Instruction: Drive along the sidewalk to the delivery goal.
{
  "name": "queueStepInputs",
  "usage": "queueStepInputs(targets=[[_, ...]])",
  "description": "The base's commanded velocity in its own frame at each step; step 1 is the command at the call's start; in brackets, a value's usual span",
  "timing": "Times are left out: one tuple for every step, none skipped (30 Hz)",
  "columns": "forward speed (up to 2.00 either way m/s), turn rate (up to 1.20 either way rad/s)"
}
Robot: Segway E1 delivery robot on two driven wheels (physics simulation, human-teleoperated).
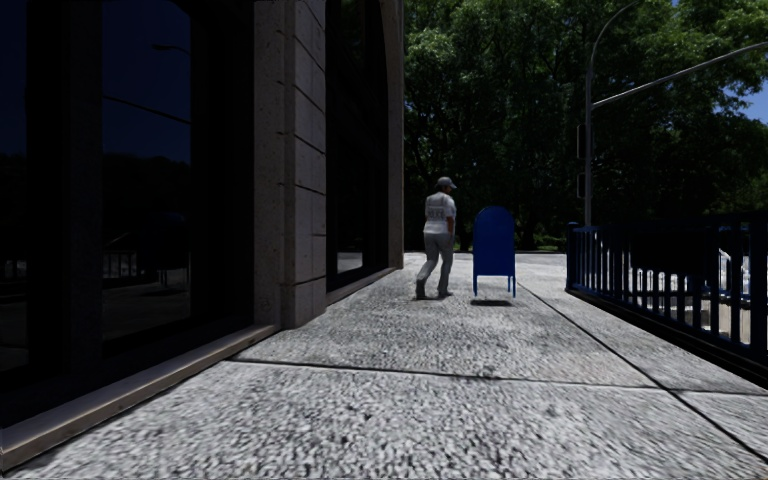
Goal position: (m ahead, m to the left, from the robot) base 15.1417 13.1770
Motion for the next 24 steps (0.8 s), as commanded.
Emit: queueStepInputs(targets=[[2.0, 0.0], [2.0, 0.0], [2.0, 0.0], [2.0, 0.0], [2.0, 0.0], [2.0, 0.0], [2.0, 0.0], [2.0, 0.0], [2.0, 0.0], [2.0, 0.0], [2.0, 0.0], [2.0, 0.0], [2.0, 0.0], [2.0, 0.0], [2.0, 0.0], [2.0, 0.0], [2.0, -0.1], [2.0, -0.23], [2.0, -0.27], [2.0, -0.28], [2.0, -0.28], [2.0, -0.28], [2.0, -0.28], [2.0, -0.28]])
